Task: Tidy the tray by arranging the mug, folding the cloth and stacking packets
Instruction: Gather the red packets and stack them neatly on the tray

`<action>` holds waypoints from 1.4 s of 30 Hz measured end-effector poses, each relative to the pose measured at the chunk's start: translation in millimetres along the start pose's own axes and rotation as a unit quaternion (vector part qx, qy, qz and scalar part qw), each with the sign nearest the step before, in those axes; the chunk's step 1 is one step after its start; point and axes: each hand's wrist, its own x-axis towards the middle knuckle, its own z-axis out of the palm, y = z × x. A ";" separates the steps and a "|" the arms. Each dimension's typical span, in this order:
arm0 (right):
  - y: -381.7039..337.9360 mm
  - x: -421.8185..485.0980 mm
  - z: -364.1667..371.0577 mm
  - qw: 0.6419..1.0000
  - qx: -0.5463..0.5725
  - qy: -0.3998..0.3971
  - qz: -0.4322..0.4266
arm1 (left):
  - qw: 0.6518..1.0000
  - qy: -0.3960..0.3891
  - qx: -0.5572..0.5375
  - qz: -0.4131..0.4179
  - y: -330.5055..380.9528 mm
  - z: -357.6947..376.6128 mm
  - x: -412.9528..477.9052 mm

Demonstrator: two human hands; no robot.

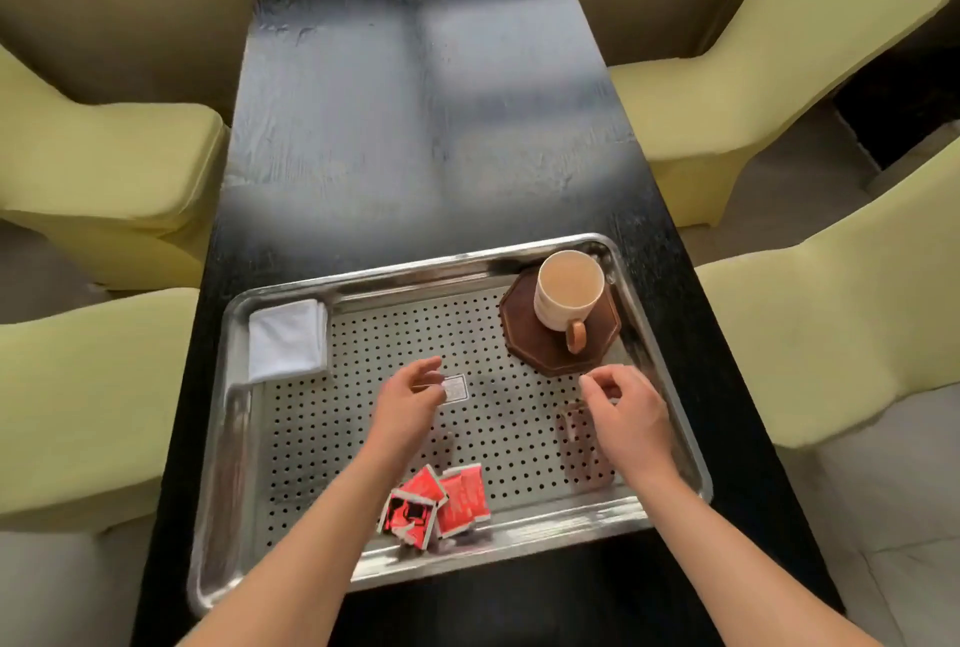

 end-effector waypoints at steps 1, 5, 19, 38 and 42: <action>1.8 -9.5 2.7 1.000 -0.010 -0.025 -0.009 | 1.000 0.014 0.023 -0.004 -12.5 -13.3 -9.6; 0.3 -41.2 24.5 0.986 -0.065 -0.149 -0.022 | 0.989 0.038 0.137 -0.037 -62.8 -42.8 -46.8; -40.7 -82.6 131.2 0.906 -0.289 -0.276 -0.141 | 0.890 -0.010 0.456 -0.018 -108.4 -24.5 -54.3; -47.2 -71.9 129.0 0.952 -0.180 -0.231 -0.084 | 0.949 0.097 0.289 -0.075 -126.0 -54.4 -47.0; -42.9 -85.1 124.4 0.939 -0.205 -0.201 -0.187 | 0.963 0.114 0.222 -0.104 -131.1 -61.3 -47.3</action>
